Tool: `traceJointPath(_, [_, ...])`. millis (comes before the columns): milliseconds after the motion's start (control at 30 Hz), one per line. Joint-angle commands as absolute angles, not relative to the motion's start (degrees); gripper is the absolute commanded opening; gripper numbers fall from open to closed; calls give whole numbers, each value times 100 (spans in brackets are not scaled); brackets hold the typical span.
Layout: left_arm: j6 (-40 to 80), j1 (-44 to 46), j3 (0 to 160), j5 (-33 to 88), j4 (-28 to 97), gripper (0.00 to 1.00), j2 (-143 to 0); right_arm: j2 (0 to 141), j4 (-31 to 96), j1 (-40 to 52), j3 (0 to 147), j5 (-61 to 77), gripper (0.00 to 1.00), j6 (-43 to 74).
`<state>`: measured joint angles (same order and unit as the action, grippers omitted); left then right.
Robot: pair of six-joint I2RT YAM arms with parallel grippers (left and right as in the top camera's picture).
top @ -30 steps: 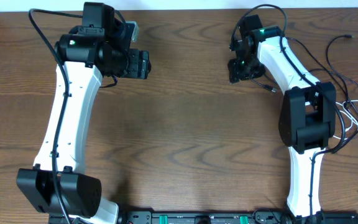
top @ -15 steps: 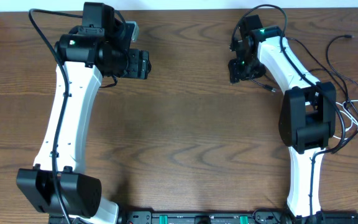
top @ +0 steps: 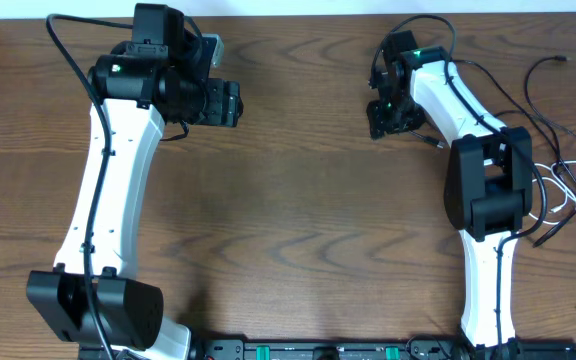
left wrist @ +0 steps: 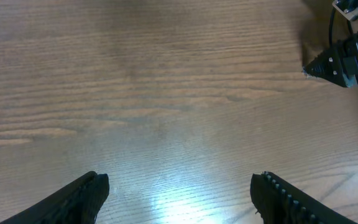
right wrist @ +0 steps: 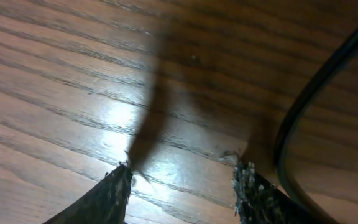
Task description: Untangle cables
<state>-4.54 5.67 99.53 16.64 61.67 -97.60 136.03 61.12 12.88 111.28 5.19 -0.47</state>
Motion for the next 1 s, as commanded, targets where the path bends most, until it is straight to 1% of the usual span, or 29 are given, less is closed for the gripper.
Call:
traceJointPath(0, [-530,554,9998,1752,6184,79,-9618,13806,6108,1278,11150,508,52,-51])
traceJointPath(300, [-528,554,9998,1752,6187,79,-9618,13804,6121,1186,11150,311,55,-45])
traceJointPath(333, [-528,554,9998,1752,6187,80,-9618,13806,6130,1153,11150,311,55,-47])
traceJointPath(433, [-528,554,9998,1752,6187,79,-9618,13804,6173,1013,11150,314,55,-47])
traceJointPath(667, [-530,554,9998,1752,6187,79,-9618,13804,6267,703,11150,311,55,-54])
traceJointPath(967, [-530,554,9998,1752,6184,79,-9618,13804,6311,274,11150,154,57,-56])
